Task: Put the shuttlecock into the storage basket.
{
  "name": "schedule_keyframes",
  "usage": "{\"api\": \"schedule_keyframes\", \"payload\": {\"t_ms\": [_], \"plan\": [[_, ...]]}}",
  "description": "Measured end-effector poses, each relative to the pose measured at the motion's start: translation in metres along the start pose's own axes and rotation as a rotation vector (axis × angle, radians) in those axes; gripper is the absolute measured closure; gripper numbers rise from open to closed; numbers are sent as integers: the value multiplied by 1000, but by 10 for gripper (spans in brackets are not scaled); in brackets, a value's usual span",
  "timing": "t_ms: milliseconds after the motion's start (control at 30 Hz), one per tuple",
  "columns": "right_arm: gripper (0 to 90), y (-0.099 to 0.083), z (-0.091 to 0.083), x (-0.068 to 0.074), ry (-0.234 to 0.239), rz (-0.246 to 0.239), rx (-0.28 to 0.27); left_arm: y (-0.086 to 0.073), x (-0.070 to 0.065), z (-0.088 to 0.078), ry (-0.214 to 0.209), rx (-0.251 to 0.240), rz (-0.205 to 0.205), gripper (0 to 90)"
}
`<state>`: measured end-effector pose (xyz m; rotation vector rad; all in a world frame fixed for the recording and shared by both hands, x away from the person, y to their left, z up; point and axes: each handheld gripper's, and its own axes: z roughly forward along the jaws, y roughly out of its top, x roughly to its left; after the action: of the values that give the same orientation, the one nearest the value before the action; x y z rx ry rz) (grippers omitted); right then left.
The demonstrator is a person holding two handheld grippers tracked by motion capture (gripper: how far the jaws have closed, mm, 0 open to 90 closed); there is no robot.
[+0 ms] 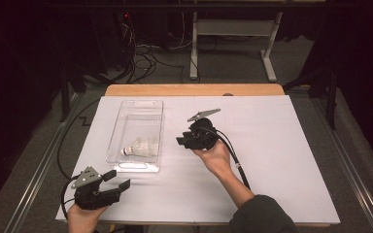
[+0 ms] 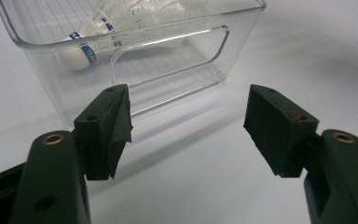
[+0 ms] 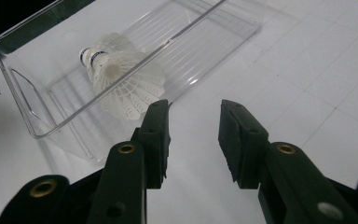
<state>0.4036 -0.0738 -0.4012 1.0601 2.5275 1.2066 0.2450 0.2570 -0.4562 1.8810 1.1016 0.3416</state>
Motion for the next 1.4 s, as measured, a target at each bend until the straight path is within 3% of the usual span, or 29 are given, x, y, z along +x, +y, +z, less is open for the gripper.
{"api": "schedule_keyframes", "payload": {"t_ms": [1400], "plan": [[606, -25, -23, -24, -54, 45, -33, 0, 1, 0, -2, 3, -7, 325]]}}
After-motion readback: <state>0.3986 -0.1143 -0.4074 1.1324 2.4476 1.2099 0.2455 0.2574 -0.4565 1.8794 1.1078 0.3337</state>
